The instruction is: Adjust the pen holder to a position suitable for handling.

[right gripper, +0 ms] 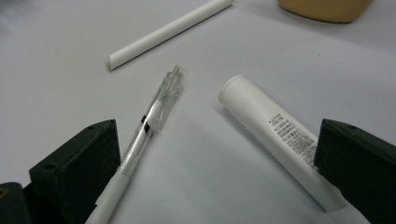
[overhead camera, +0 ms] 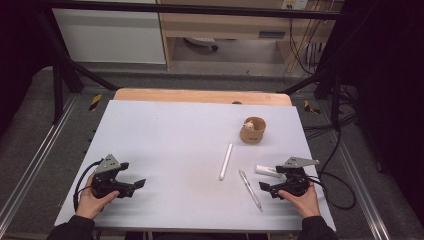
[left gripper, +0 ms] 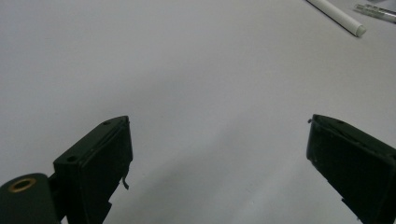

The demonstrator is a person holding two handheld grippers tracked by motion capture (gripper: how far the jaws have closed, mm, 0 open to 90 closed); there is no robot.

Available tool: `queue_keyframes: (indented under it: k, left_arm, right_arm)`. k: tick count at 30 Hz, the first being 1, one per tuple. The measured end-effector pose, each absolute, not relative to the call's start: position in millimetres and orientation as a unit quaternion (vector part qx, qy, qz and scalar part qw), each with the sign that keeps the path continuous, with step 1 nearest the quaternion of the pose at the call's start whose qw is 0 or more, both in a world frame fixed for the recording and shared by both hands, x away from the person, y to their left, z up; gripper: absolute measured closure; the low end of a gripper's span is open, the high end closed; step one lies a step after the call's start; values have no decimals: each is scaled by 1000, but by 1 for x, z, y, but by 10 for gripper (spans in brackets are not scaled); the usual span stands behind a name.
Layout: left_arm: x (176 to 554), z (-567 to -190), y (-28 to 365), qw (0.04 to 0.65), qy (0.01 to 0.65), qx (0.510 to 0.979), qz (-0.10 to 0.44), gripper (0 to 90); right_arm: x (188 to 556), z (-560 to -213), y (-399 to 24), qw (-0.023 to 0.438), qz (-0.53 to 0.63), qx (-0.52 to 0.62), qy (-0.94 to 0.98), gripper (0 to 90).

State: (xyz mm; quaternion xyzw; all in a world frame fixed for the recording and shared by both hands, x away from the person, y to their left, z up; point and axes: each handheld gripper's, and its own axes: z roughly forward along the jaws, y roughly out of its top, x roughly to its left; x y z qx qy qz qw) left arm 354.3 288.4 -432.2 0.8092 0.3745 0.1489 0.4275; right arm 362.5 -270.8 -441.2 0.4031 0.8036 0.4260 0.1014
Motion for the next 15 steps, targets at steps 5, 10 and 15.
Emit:
queue_keyframes:
  k: [5,10,15]
  left_arm:
    - [354,-432,289,428,375,809,149,70]
    - [354,-433,288,425,373,811,151,71]
    - [354,-433,288,425,374,810,151,71]
  right_arm:
    - [362,-440,-271,101,427,405,802,10]
    - [363,-438,-271,104,428,404,802,9]
    - [363,-435,-267,104,431,404,800,7]
